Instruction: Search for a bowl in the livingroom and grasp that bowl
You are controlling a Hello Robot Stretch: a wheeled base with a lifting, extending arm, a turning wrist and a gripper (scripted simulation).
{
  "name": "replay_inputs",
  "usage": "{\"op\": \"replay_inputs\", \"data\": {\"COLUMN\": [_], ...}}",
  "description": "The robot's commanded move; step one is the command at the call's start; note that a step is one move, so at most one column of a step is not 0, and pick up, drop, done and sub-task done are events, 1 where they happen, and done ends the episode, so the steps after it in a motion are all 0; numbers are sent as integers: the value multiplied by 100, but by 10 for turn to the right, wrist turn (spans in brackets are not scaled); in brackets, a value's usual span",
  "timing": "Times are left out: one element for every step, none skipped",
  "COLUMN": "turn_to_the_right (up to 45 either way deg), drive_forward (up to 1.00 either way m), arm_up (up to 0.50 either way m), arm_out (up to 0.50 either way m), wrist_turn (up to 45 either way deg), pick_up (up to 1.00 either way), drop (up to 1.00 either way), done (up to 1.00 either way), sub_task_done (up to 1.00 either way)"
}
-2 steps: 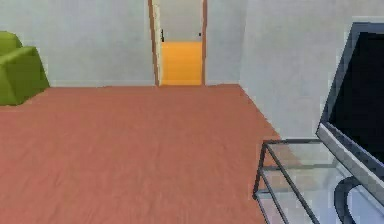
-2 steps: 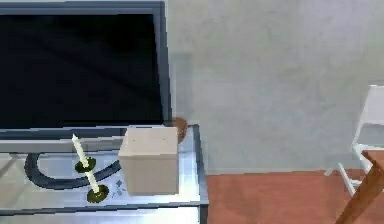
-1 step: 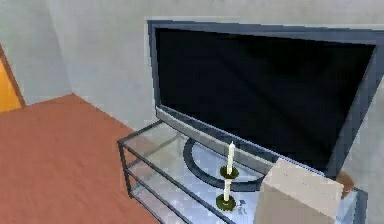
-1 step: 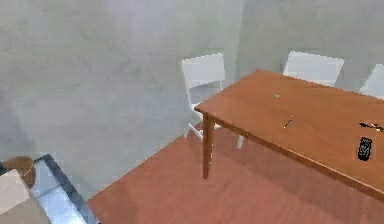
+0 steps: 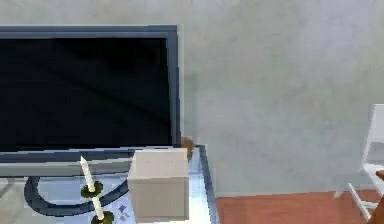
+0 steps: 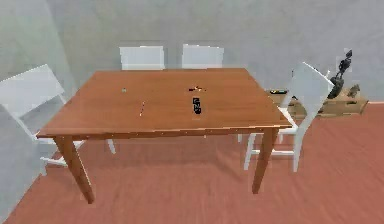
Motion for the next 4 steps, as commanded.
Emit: {"op": "replay_inputs", "data": {"turn_to_the_right": [360,0,-120,0], "drive_forward": [0,60,0,55], "arm_up": [0,0,0,0], "arm_out": [0,0,0,0], "wrist_turn": [0,0,0,0], "pick_up": [0,0,0,0], "drop": [0,0,0,0], "done": [0,0,0,0], "sub_task_done": [0,0,0,0]}}
